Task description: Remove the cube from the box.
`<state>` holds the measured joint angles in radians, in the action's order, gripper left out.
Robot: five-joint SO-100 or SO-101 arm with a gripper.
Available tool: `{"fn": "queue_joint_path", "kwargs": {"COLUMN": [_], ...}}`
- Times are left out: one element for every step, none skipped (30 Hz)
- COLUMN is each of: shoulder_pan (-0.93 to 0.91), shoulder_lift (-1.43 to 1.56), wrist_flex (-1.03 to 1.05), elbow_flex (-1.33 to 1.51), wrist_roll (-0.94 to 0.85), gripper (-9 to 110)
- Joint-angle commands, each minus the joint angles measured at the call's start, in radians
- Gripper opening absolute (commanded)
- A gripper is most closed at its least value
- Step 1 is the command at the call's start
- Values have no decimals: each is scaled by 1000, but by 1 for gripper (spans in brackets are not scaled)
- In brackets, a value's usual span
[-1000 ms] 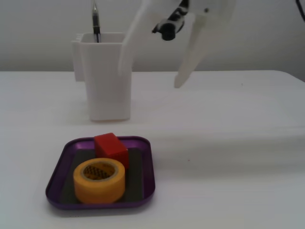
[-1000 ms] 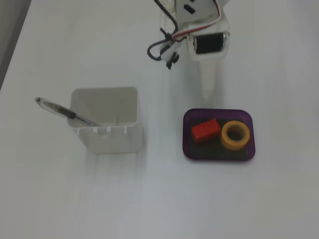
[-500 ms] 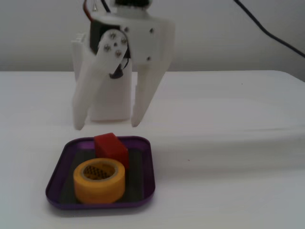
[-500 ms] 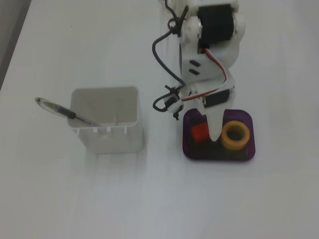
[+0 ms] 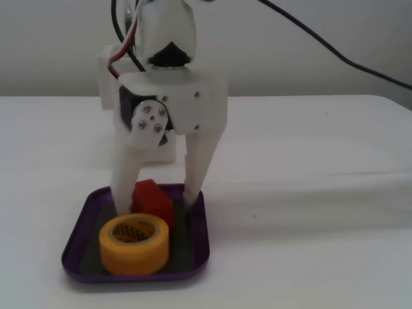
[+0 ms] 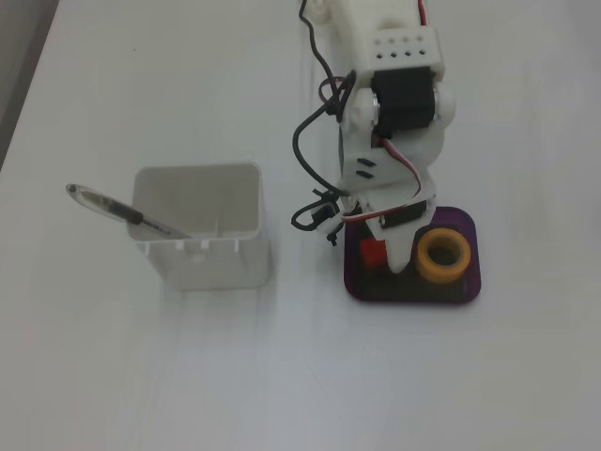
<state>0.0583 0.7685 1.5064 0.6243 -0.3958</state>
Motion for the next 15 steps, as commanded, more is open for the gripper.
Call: {"fn": "queue_joint_path", "kwargs": {"shoulder_pan": [5, 5, 5, 5, 5, 5, 6, 6, 8, 9, 11, 11, 11, 11, 11], "shoulder_lift": [0, -5, -6, -6, -3, 0, 2, 3, 5, 6, 9, 20, 35, 52, 69], "wrist_flex": [-12, -21, -28, -28, -28, -35, -41, -41, -41, -35, -29, -26, -18, 5, 34], "elbow_flex": [-37, -37, -37, -37, -38, -38, -38, -38, -38, -40, -48, -75, -110, -143, -173], "wrist_roll": [-6, -6, -5, -5, -5, -3, 0, 0, 2, 2, 5, 8, 9, 18, 34], "gripper": [13, 10, 8, 6, 3, 1, -1, -1, -1, 0, 0, 0, 0, 0, 0]}}
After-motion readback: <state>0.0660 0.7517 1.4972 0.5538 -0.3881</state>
